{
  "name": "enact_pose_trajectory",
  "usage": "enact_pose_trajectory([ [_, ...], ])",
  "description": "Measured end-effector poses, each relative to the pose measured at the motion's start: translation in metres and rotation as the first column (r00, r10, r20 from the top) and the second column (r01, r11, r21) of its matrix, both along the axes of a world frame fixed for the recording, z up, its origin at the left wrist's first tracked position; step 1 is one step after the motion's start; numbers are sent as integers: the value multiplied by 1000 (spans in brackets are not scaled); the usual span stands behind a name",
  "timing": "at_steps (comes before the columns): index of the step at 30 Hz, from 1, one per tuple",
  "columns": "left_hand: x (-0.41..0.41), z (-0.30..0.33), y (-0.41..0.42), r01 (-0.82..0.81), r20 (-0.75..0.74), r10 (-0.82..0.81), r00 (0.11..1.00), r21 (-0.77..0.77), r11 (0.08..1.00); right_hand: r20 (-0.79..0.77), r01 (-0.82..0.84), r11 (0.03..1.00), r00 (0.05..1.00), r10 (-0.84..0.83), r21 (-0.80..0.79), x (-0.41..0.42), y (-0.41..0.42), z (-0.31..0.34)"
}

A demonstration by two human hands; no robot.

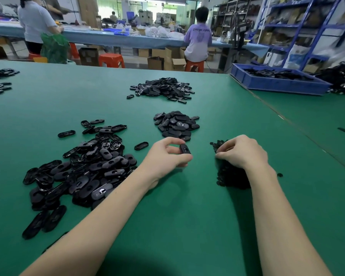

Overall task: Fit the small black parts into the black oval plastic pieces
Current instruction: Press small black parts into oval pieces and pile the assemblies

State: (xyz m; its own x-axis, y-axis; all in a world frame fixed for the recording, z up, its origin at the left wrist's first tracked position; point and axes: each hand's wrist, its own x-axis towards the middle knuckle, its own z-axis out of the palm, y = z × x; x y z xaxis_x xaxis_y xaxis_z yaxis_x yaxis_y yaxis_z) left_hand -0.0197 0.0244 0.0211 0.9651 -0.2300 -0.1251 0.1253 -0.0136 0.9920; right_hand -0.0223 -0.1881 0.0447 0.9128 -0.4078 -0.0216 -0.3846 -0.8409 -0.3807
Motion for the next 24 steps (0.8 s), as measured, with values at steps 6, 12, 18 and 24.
enact_pose_trajectory([
  [6, -1, 0, 2, -27, -21, 26, 999, -40, 999, 131, -111, 986, 987, 94, 127, 3, 3, -3],
  [12, 1, 2, 4, -58, 100, 57, 993, 0, 998, 265, -357, 632, 934, 239, 688, 3, 25, 8],
  [18, 4, 8, 7, 13, -44, -22, 999, -199, 980, 268, -388, 568, 920, 286, 726, 4, 28, 7],
  [24, 5, 9, 10, 0, -77, -22, 997, -273, 962, 273, -396, 558, 916, 293, 729, 4, 28, 7],
])
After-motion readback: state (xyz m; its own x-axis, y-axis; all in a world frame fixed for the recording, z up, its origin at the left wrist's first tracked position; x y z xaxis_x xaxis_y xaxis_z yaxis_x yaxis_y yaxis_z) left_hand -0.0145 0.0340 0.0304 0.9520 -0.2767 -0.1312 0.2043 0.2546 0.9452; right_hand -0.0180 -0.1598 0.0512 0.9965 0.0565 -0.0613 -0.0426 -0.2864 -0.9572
